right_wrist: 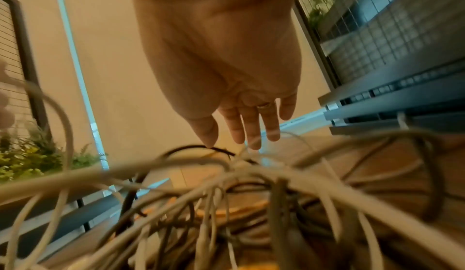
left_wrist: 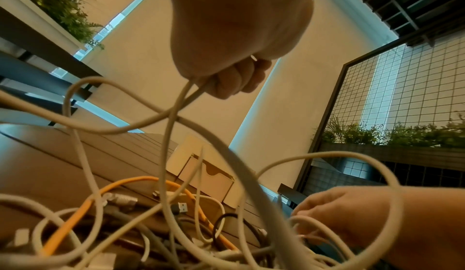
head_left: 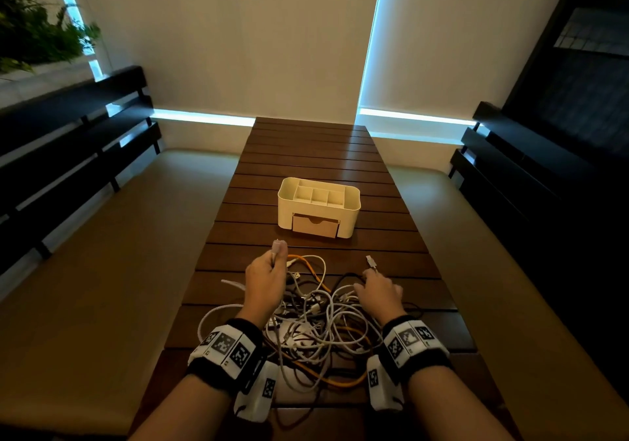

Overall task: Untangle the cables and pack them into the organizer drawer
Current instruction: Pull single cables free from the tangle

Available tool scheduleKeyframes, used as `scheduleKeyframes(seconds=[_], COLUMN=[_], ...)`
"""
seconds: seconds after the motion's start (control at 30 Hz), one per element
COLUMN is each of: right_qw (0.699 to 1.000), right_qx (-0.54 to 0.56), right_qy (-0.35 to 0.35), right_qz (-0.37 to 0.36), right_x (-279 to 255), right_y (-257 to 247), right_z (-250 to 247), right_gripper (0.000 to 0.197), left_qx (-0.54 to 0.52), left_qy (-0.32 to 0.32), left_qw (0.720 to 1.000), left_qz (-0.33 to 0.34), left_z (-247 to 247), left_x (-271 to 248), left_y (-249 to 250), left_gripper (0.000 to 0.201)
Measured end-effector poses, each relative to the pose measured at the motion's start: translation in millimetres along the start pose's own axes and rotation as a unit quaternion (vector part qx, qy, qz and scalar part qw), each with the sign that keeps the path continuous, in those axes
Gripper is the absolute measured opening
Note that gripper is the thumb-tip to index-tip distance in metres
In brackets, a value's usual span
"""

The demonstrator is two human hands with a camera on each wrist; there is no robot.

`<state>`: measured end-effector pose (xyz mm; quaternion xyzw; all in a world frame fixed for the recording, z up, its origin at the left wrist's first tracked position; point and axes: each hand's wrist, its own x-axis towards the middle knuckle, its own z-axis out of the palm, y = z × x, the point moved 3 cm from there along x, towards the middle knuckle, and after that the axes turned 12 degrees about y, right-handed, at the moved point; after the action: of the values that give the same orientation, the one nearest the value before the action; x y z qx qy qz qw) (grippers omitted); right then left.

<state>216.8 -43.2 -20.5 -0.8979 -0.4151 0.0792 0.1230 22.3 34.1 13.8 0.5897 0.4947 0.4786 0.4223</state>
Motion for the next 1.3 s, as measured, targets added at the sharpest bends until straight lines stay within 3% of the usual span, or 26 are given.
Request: scheduleKeyframes(seconds=[0.13,0.27,0.33,0.4,0.47,0.53,0.6,0.73,0.87,1.17,1.3], right_qw=[0.999,0.997,0.997,0.988,0.948,0.889,0.86,0.862,0.844,0.859,0.863], right_qx=[-0.039,-0.057,-0.011,0.111,0.292,0.445,0.507,0.501,0.528,0.488,0.478], right_qy=[-0.012,0.026,0.064,0.102,0.123,0.097,0.06,0.061,0.087,0.145,0.152], right_qz=[-0.003,-0.038,-0.048,-0.02,0.018,0.035,0.014,-0.048,-0.032,-0.05,-0.055], right_x=[-3.1,-7.7,-9.2,-9.9,-12.1,-21.4,-34.2,-52.4,-54.4,-53.0,-52.6], right_y=[0.7,-4.4,-8.1,-10.3,-12.1,-18.4,-28.1,-43.9,-43.6,-40.9,-41.1], right_z=[16.9,2.0,-12.0,-29.4,-42.9,-51.1,-51.9,-44.3,-41.1,-37.9,-34.7], right_gripper=[0.026,0.024,0.022,0.016,0.01,0.011,0.011,0.007,0.009,0.005,0.007], left_qx=[0.017,0.132,0.14,0.109,0.031,-0.043,-0.117,-0.21,-0.239,-0.305,-0.313], left_qy=[-0.042,-0.081,-0.093,-0.12,-0.136,-0.123,-0.114,-0.16,-0.21,-0.26,-0.26], left_qw=[0.999,0.983,0.982,0.986,0.99,0.991,0.984,0.958,0.938,0.891,0.886], left_qz=[0.028,0.101,0.09,0.048,-0.005,-0.041,-0.067,-0.11,-0.135,-0.211,-0.222], left_z=[9.8,20.4,24.6,29.3,35.5,41.4,47.7,56.3,58.5,52.4,53.3], left_x=[-6.7,-13.9,-15.1,-16.7,-18.1,-18.8,-20.8,-27.5,-32.2,-35.2,-36.0], left_y=[-2.8,-11.1,-12.7,-7.4,-1.0,6.3,12.3,21.6,21.9,22.4,26.4], left_gripper=[0.05,0.043,0.037,0.029,0.023,0.028,0.03,0.027,0.031,0.029,0.047])
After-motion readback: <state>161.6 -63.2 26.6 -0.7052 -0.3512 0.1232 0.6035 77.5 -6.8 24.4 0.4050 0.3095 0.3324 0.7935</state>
